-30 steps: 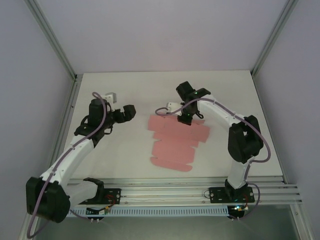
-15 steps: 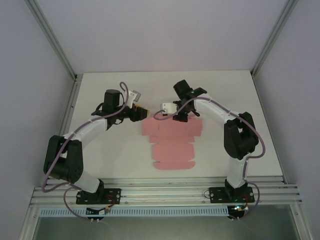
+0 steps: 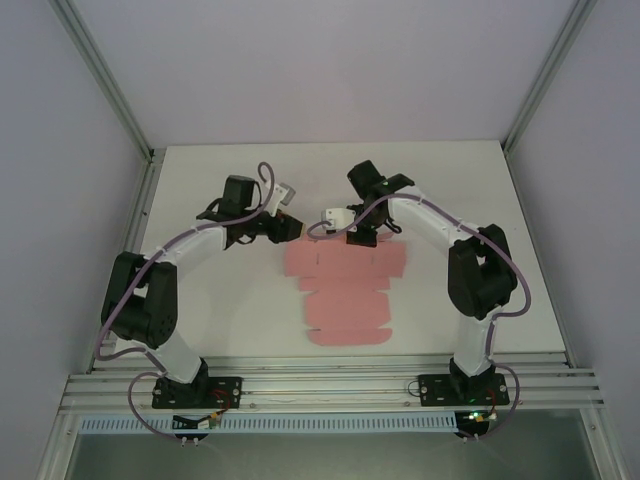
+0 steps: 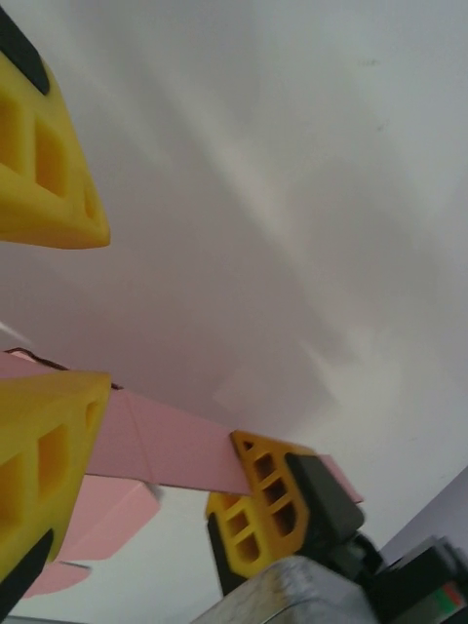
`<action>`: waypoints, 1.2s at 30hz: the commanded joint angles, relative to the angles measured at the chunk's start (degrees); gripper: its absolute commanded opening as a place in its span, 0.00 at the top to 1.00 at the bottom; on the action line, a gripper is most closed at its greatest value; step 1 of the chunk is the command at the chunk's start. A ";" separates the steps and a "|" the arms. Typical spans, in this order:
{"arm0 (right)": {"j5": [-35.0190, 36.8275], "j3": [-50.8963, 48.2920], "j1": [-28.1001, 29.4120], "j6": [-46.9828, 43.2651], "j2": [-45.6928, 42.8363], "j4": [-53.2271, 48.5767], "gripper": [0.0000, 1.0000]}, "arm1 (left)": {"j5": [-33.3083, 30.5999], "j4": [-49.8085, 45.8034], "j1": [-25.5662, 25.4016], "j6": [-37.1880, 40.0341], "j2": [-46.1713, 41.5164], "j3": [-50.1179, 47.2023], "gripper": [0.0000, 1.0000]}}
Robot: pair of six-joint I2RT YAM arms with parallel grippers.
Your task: Assemble paper box
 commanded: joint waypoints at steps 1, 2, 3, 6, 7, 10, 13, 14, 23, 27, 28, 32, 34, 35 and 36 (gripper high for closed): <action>-3.03 2.30 0.00 1.38 -0.66 -0.66 1.00 | 1.87 -4.11 -0.99 3.51 -0.98 0.82 0.63; -3.01 2.27 -0.04 1.69 -0.60 -0.71 1.00 | 2.14 -4.62 -1.23 4.05 -1.26 0.73 0.63; -3.11 2.36 -0.09 2.01 -0.60 -0.78 1.00 | 2.20 -5.21 -1.53 4.39 -1.46 0.74 0.63; -3.01 2.26 -0.05 3.28 -0.65 -0.36 1.00 | 2.41 -6.85 -2.44 5.43 -1.31 1.27 0.63; -3.19 2.25 -0.02 3.59 -0.64 -0.08 1.00 | 2.23 -7.48 -2.79 5.64 -1.05 1.69 0.63; -3.72 2.24 -0.02 4.52 -0.79 0.19 1.00 | 1.89 -7.90 -4.06 5.67 -0.52 2.39 0.62; -3.56 2.02 -0.04 5.43 -0.78 0.14 1.00 | 0.92 -7.19 -5.45 5.65 -0.15 2.47 0.54; -3.72 1.82 -0.04 5.57 -0.82 -0.01 1.00 | 0.26 -6.83 -5.87 5.55 -0.07 2.64 0.47; -8.44 -0.81 0.11 6.14 -3.09 0.29 1.00 | -2.94 -1.16 -7.93 3.22 2.77 3.95 0.43; -12.18 0.11 0.05 5.34 -3.37 -1.72 1.00 | -7.31 0.57 -9.85 3.54 3.28 4.42 0.43; -12.34 0.39 0.05 5.20 -3.25 -2.24 1.00 | -8.06 1.15 -10.26 3.50 3.21 4.25 0.44; -11.42 0.50 0.05 5.38 -3.15 -2.51 1.00 | -10.65 5.00 -10.50 1.97 2.11 2.21 0.45; -11.28 0.33 0.07 5.48 -3.29 -2.62 1.00 | -15.37 8.23 -10.67 -0.14 1.19 0.54 0.44; -11.41 0.13 0.05 5.80 -3.49 -2.53 1.00 | -18.66 10.37 -10.79 -1.28 0.72 -0.55 0.44; -11.99 0.12 0.05 6.25 -3.65 -2.45 1.00 | -21.84 12.60 -10.90 -2.51 0.20 -1.75 0.43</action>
